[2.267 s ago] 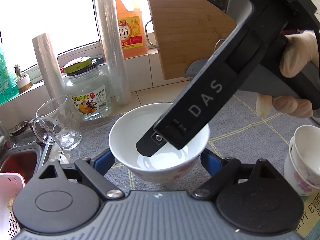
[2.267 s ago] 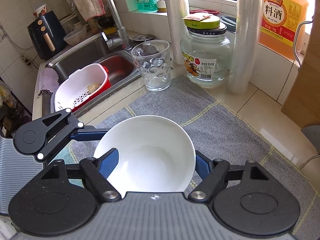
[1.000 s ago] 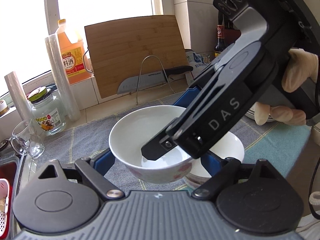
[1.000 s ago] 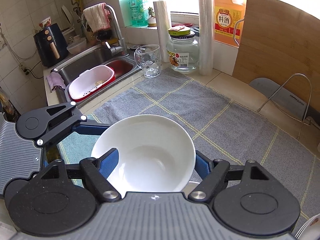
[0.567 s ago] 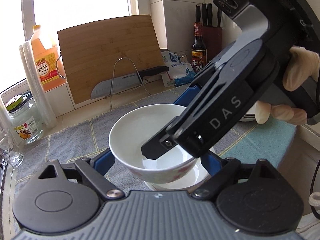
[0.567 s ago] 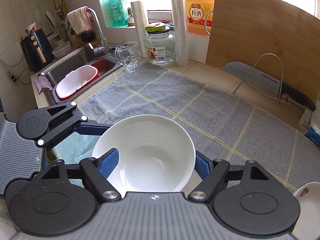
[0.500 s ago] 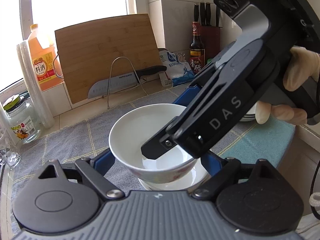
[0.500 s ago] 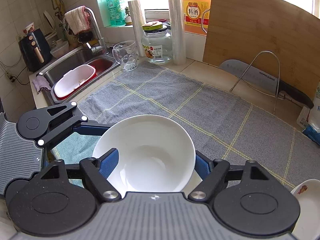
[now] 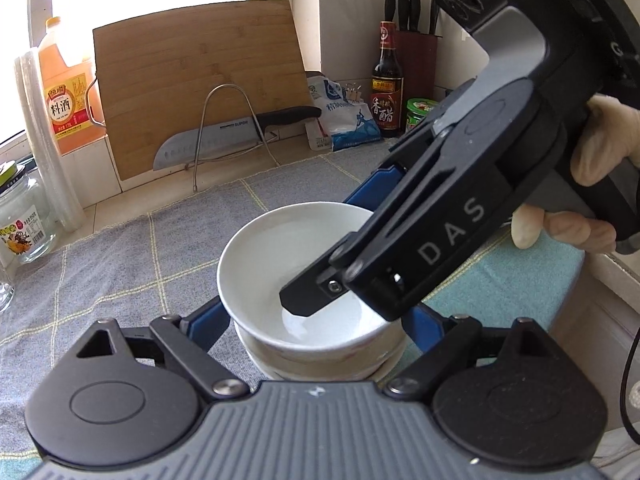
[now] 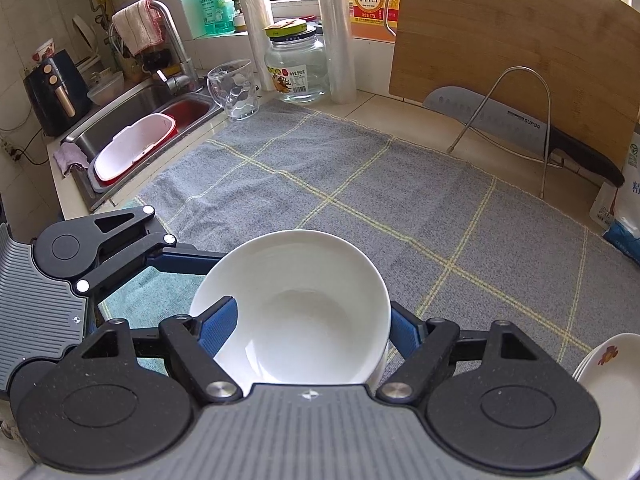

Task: Organize plates and bowls
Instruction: 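Carry the held bowl with the right gripper to the nested bowls, then lower the bowl onto the nested bowls and open the right gripper, then grasp the three-bowl stack with the left gripper while the right gripper grasps its rim, then carry the bowl stack with both grippers and lower it onto the plate stack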

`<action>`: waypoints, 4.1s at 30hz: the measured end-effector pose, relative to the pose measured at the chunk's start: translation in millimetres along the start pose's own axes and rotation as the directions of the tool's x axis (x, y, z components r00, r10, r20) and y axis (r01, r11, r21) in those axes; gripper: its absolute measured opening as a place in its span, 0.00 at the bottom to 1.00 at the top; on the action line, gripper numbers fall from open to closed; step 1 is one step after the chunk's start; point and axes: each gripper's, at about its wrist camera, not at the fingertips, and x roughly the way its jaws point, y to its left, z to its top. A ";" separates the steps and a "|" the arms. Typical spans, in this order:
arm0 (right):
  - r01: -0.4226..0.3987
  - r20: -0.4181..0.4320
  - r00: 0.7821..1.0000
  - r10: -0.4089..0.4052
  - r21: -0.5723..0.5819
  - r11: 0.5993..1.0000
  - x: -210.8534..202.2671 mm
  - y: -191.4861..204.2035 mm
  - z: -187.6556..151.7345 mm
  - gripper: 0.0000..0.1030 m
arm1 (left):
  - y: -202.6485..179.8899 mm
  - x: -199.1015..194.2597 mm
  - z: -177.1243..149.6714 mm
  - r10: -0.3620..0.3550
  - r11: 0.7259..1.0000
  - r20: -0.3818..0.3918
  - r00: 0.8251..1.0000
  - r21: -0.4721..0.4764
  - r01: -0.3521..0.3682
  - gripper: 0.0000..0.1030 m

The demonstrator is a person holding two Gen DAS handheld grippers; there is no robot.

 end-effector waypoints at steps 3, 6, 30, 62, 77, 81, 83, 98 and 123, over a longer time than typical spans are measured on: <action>-0.006 -0.005 1.000 0.006 0.003 1.000 2.6 -2.6 -1.1 0.82 | -0.1 1.4 -0.6 -0.002 1.000 -0.010 1.000 -0.006 0.002 0.89; -0.009 -0.011 1.000 0.009 0.004 1.000 3.7 -3.5 -1.8 0.82 | -0.6 1.5 -1.0 -0.007 1.000 -0.014 1.000 -0.009 0.007 0.89; 0.006 0.001 1.000 -0.006 -0.008 1.000 6.1 -3.2 -4.9 0.95 | 2.2 5.0 -0.2 -0.050 0.999 -0.029 0.998 -0.006 0.050 0.92; 0.191 -0.012 0.981 -0.194 -0.134 0.972 0.0 32.2 -80.5 1.00 | 57.4 25.6 -40.1 -0.302 0.900 -0.125 0.945 0.291 0.326 0.96; 0.062 -0.064 0.995 -0.078 -0.232 0.971 38.4 6.3 -65.3 0.98 | 56.4 62.7 -24.0 -0.408 0.796 -0.224 0.885 0.388 0.465 0.84; 0.020 -0.079 0.996 -0.041 -0.251 0.968 39.7 2.7 -62.3 0.95 | 55.2 65.0 -20.5 -0.417 0.776 -0.252 0.873 0.402 0.487 0.84; -0.001 -0.088 0.996 -0.023 -0.258 0.966 40.2 0.5 -60.5 0.94 | 54.8 65.5 -19.4 -0.424 0.765 -0.265 0.866 0.407 0.499 0.84; -0.046 -0.100 0.995 0.018 -0.289 0.956 41.5 1.8 -54.6 0.85 | 52.7 71.7 -15.5 -0.456 0.707 -0.310 0.835 0.444 0.551 0.79; -0.028 -0.094 0.996 0.000 -0.301 0.953 2.5 -20.5 -54.4 0.85 | 27.1 74.3 9.6 -0.439 0.720 -0.279 0.854 0.459 0.520 0.79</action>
